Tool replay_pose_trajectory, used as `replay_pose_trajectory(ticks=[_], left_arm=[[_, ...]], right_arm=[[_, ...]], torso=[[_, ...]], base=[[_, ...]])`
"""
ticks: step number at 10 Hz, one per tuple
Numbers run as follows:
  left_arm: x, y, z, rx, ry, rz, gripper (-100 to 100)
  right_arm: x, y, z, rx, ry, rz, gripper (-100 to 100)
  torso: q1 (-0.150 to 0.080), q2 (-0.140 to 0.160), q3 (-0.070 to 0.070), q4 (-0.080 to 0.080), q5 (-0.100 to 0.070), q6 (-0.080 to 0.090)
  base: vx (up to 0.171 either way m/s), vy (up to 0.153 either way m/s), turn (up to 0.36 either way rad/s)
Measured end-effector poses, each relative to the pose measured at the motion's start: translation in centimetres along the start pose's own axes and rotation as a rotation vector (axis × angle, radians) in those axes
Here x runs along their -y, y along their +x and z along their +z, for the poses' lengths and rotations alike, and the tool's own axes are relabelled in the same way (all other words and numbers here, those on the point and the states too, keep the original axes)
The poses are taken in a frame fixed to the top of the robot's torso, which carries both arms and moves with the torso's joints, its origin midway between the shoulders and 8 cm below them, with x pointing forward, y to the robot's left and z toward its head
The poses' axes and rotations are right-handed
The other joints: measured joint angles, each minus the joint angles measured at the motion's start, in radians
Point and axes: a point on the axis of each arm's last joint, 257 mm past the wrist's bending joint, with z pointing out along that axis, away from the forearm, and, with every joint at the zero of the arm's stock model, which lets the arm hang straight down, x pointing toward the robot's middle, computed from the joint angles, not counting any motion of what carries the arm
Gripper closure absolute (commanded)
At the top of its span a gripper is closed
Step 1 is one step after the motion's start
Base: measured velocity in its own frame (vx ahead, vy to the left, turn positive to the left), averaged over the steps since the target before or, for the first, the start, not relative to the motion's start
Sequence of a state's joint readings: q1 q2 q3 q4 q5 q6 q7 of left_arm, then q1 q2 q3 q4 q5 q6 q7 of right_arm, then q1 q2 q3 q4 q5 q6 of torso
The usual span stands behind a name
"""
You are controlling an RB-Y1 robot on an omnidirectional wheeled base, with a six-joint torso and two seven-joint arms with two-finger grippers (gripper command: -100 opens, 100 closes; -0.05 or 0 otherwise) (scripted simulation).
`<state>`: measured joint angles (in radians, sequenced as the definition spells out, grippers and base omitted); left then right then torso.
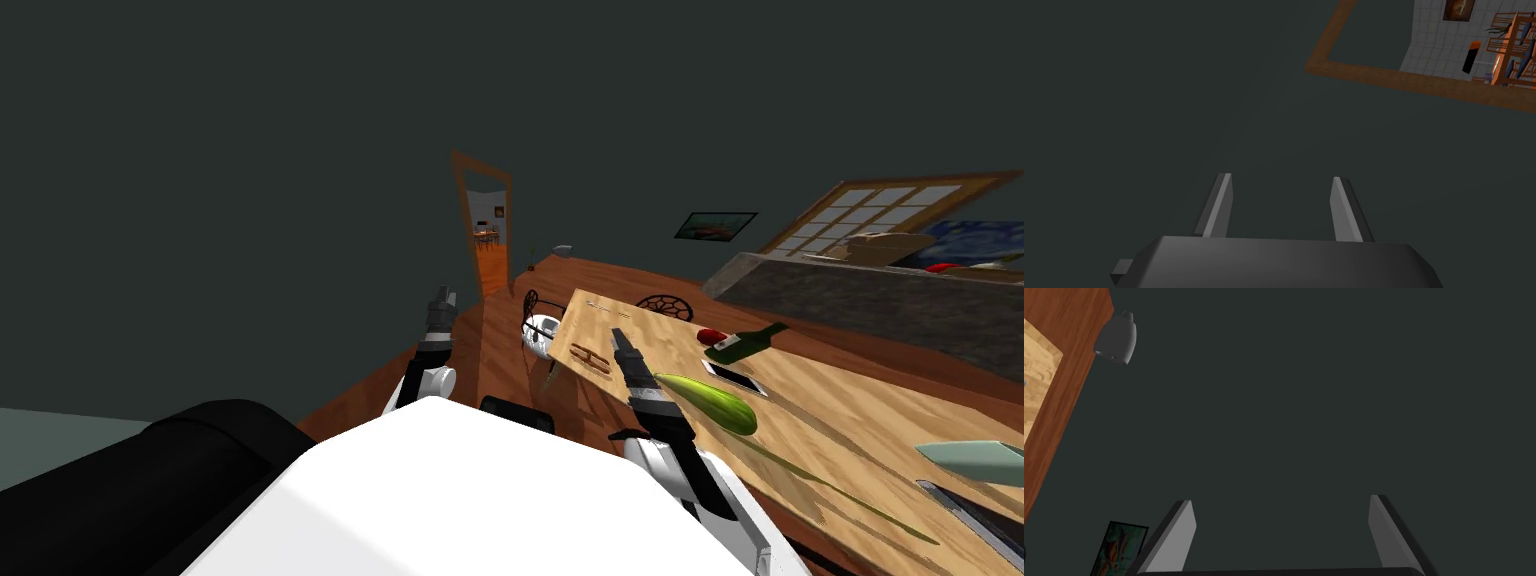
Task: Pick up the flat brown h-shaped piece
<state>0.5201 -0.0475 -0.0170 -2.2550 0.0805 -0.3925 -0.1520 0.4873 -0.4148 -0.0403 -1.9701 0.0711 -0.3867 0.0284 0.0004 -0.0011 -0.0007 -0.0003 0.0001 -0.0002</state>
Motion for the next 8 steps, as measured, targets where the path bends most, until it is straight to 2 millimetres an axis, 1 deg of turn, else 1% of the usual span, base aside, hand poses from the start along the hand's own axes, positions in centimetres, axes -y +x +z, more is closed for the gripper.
replay_pose_trajectory(ticks=[1, 2, 4, 5, 8], left_arm=[[0.0, 0.0, 0.0, 0.000, 0.000, 0.000, 0], [0.0, 0.0, 0.0, 0.000, 0.000, 0.000, 0], [0.0, 0.0, 0.0, 0.000, 0.000, 0.000, 0], [0.0, 0.0, 0.0, 0.000, 0.000, 0.000, 0], [0.0, 0.0, 0.0, 0.000, 0.000, 0.000, 0]], right_arm=[[0.6, 0.1, 0.0, -0.016, 0.012, -0.016, -100], [1.8, 0.5, -0.2, -0.044, 0.033, -0.041, -100], [3.5, 0.9, -0.4, -0.091, 0.063, -0.083, -100], [4.5, 0.9, -0.6, -0.109, 0.081, -0.100, -100], [8.0, 2.2, -1.8, -0.195, 0.139, -0.171, -100]], torso=[[0.000, 0.000, 0.000, 0.000, 0.000, 0.001], [0.000, 0.000, 0.000, 0.000, 0.000, 0.000], [0.000, 0.000, 0.000, 0.000, 0.000, 0.000], [0.000, 0.000, 0.000, 0.000, 0.000, 0.001], [0.000, 0.000, 0.000, 0.000, 0.000, 0.000]], base=[[0.011, 0.008, 0.242], [0.010, 0.001, 0.120], [0.010, 0.004, 0.152], [0.008, 0.005, 0.257], [0.004, 0.000, 0.163]])
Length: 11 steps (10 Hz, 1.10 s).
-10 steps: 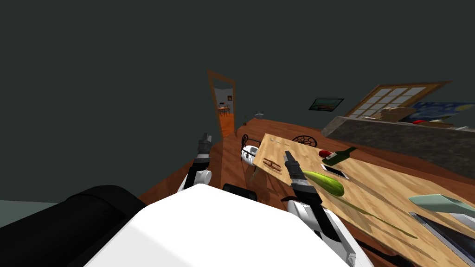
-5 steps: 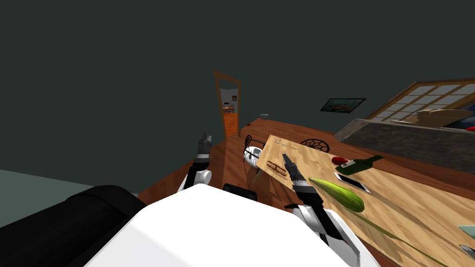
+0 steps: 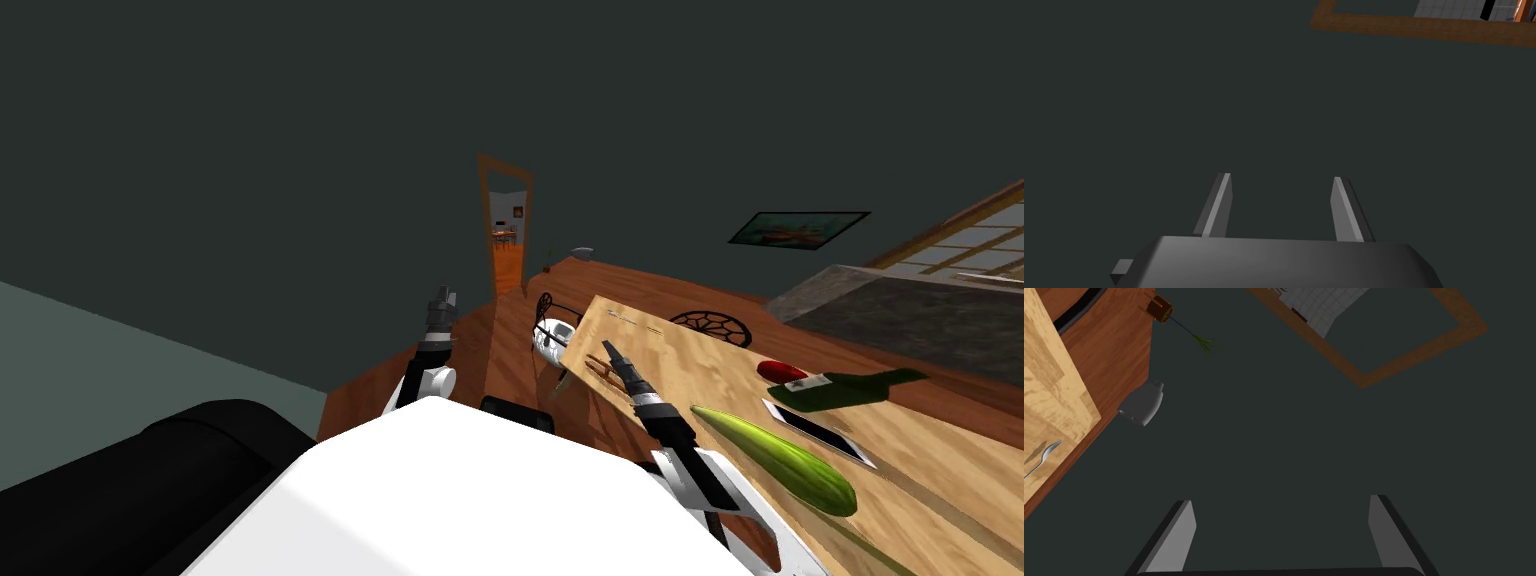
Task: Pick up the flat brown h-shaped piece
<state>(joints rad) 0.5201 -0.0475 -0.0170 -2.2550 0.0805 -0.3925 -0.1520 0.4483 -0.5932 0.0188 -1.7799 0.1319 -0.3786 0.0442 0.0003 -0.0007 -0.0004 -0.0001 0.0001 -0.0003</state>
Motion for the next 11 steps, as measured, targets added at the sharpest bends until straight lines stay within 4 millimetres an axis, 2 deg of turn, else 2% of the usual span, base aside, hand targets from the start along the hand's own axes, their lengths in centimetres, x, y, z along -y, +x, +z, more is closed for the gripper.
replay_pose_trajectory(ticks=[2, 5, 7, 8, 10, 11], left_arm=[[0.0, 0.0, 0.0, 0.000, 0.000, 0.000, 0], [0.0, 0.0, 0.0, 0.000, 0.000, 0.000, 0], [0.0, 0.0, 0.0, 0.000, 0.000, 0.000, 0], [0.0, 0.0, 0.0, 0.000, 0.000, 0.000, 0], [0.0, 0.0, 0.0, 0.000, 0.000, 0.000, 0], [0.0, 0.0, 0.0, 0.000, 0.000, 0.000, 0]], right_arm=[[2.7, 0.9, -0.4, -0.056, 0.041, -0.045, -100], [6.3, 3.7, -1.8, -0.173, 0.106, -0.132, -100], [7.8, 4.2, -2.6, -0.204, 0.136, -0.155, -100], [9.0, 5.0, -2.9, -0.239, 0.149, -0.179, -100], [11.6, 5.6, -4.3, -0.301, 0.188, -0.226, -100], [13.3, 6.4, -5.7, -0.356, 0.213, -0.267, -100]], torso=[[0.000, 0.000, 0.000, 0.000, 0.000, 0.000], [0.000, 0.000, 0.000, 0.000, 0.000, 0.000], [0.000, 0.001, 0.000, 0.000, 0.000, 0.001], [0.000, 0.000, 0.000, 0.000, 0.000, 0.000], [0.000, 0.000, 0.000, 0.000, 0.000, 0.000], [0.000, 0.001, 0.000, 0.000, 0.000, 0.000]], base=[[0.002, 0.001, 0.305], [0.000, -0.003, 0.171], [-0.002, 0.002, 0.129], [-0.003, -0.003, 0.171], [-0.008, -0.001, 0.377], [-0.015, -0.007, 0.389]])
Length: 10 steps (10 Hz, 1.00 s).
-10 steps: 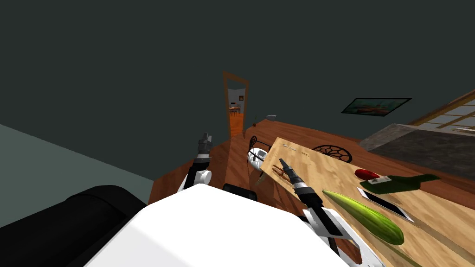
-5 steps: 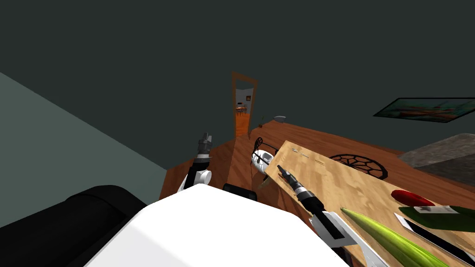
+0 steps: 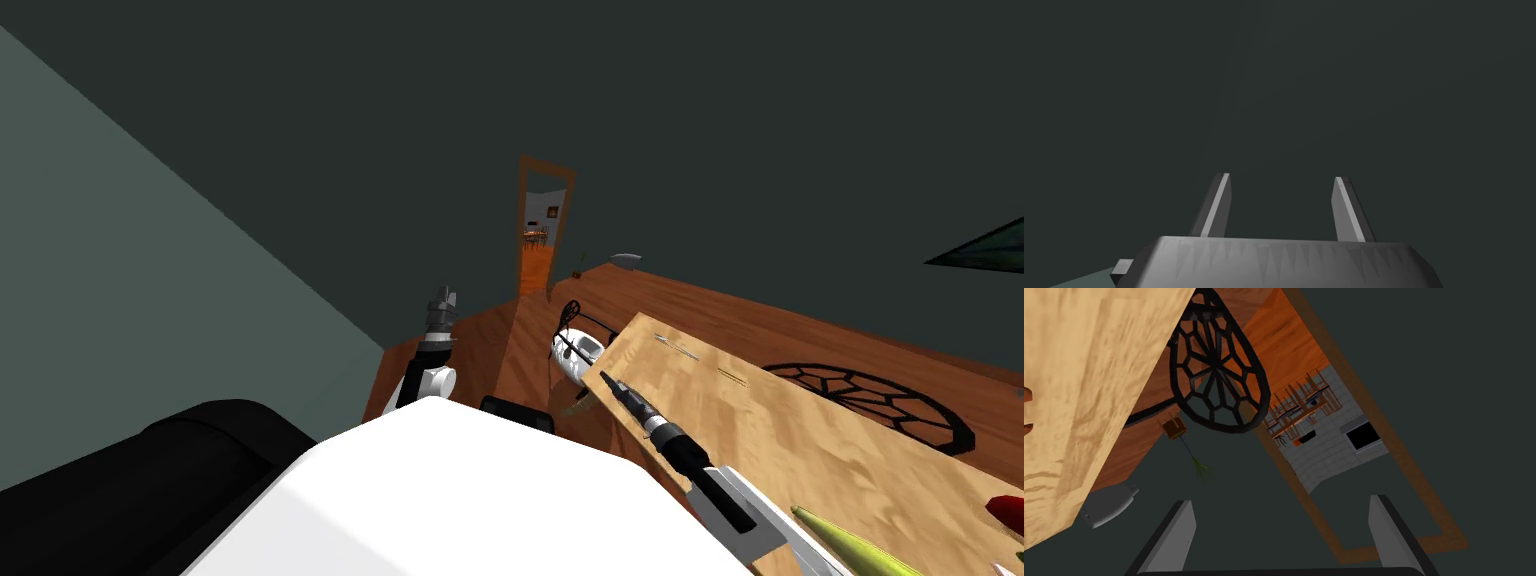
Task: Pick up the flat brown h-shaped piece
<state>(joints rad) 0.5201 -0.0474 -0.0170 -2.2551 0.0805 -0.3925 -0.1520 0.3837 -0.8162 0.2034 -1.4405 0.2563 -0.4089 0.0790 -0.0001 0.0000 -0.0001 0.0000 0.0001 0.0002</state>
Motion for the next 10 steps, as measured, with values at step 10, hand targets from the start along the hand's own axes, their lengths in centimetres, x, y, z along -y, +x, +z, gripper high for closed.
replay_pose_trajectory(ticks=[10], left_arm=[[0.0, 0.0, 0.0, 0.000, 0.000, 0.000, 0]], right_arm=[[13.4, 7.4, -7.6, -0.387, 0.193, -0.322, -100]], torso=[[0.001, 0.001, 0.000, 0.000, 0.000, 0.001]], base=[[-0.017, 0.001, 0.230]])
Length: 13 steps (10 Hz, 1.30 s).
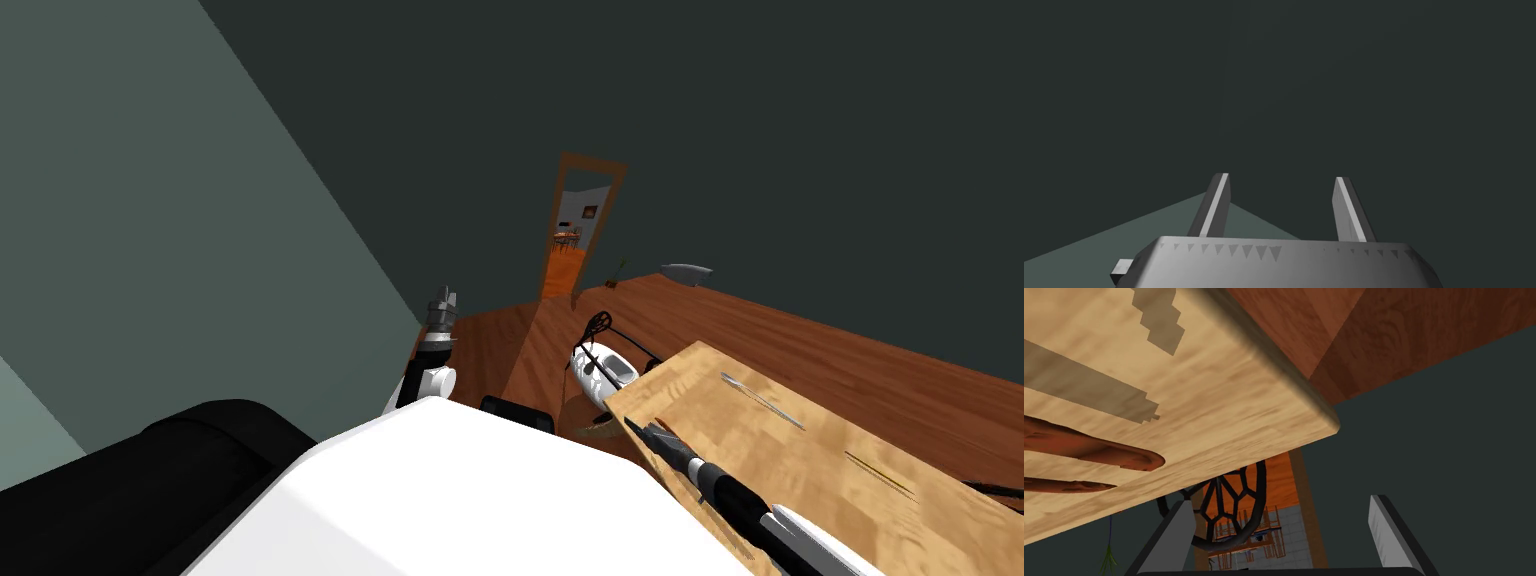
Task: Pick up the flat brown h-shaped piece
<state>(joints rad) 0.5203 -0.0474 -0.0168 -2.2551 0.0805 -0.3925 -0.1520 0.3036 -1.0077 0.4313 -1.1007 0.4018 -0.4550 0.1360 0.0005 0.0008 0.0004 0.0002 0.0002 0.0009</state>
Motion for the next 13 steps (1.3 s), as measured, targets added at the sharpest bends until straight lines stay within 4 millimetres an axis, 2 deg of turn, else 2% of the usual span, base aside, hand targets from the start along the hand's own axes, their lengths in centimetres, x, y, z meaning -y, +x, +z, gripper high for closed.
replay_pose_trajectory(ticks=[1, 5, 6, 9, 10, 11, 13], left_arm=[[0.0, 0.0, 0.0, 0.000, 0.000, 0.000, 0], [0.0, 0.0, 0.0, 0.000, 0.000, 0.000, 0], [0.0, 0.0, 0.0, 0.000, 0.000, 0.000, 0], [0.0, 0.0, 0.0, 0.000, 0.000, 0.000, 0], [0.0, 0.0, 0.0, 0.000, 0.000, 0.000, 0], [0.0, 0.0, 0.0, 0.000, 0.000, 0.000, 0], [0.0, 0.0, 0.0, 0.000, 0.000, 0.000, 0]], right_arm=[[1.7, 1.5, -0.9, -0.050, 0.024, -0.047, -100], [6.2, 4.5, -3.6, -0.183, 0.084, -0.156, -100], [7.7, 5.4, -4.8, -0.230, 0.101, -0.198, -100], [10.6, 7.5, -7.5, -0.342, 0.127, -0.281, -100], [11.3, 8.5, -7.9, -0.371, 0.136, -0.292, -100], [11.9, 9.8, -9.2, -0.414, 0.140, -0.316, -100], [13.3, 11.1, -10.4, -0.467, 0.149, -0.345, -100]], torso=[[0.000, 0.000, 0.000, 0.000, 0.000, 0.000], [0.000, 0.000, 0.000, 0.000, 0.000, 0.000], [0.001, 0.001, 0.000, 0.000, 0.000, 0.000], [0.001, 0.001, 0.001, 0.000, 0.000, 0.000], [0.000, 0.001, 0.001, 0.000, 0.000, 0.002], [0.001, 0.001, 0.001, 0.000, 0.000, 0.001], [0.001, 0.001, 0.000, 0.000, 0.000, 0.001]], base=[[-0.025, -0.003, 0.129], [-0.025, 0.010, 0.209], [-0.026, 0.003, 0.102], [-0.032, 0.014, 0.187], [-0.027, 0.015, 0.164], [-0.018, 0.011, 0.059], [-0.029, 0.019, 0.164]])
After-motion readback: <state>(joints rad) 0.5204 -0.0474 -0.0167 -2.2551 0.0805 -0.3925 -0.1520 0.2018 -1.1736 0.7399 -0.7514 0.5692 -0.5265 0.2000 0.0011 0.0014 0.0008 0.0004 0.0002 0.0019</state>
